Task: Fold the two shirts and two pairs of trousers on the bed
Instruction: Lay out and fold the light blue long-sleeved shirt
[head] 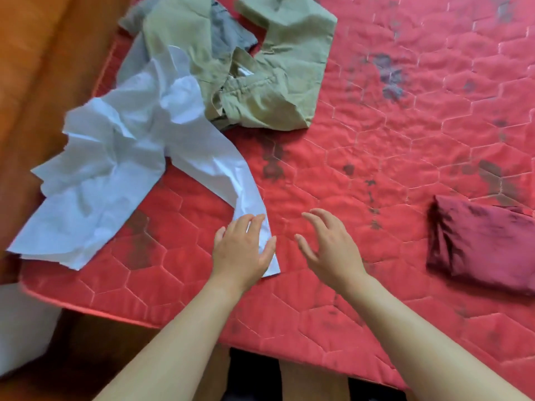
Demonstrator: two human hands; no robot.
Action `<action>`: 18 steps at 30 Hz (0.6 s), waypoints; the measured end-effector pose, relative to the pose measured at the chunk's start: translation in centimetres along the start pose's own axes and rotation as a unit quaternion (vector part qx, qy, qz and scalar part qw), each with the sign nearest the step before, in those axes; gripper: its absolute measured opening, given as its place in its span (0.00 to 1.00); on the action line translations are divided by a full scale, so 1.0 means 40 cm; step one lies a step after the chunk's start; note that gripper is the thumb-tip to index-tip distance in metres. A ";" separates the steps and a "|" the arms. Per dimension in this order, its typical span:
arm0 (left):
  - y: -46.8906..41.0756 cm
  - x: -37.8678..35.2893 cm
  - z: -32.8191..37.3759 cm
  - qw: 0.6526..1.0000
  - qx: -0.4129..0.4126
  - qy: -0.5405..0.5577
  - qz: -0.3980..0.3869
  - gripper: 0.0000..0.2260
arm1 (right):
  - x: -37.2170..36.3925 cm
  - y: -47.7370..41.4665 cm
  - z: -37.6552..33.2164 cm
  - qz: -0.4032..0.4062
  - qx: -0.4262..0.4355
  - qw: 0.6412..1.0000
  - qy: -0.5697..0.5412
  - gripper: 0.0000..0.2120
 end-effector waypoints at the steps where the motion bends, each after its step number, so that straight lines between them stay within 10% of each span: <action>1: -0.016 0.009 -0.055 1.000 -0.002 -0.010 -0.003 0.23 | -0.036 -0.012 -0.038 0.002 -0.003 1.000 -0.003 0.21; 18: -0.330 -0.012 -0.600 0.994 0.112 0.009 0.012 0.20 | -0.460 -0.382 -0.373 -0.050 0.050 0.997 0.024 0.22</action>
Point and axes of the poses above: each hand's wrist, its own y-axis away from the middle knuckle, its own x-axis out of the back of the hand, z = x × y, the point moved 6 cm from there along -y, towards the middle knuckle, and after that the axes turned 15 degrees about z, right-handed, at the moved point
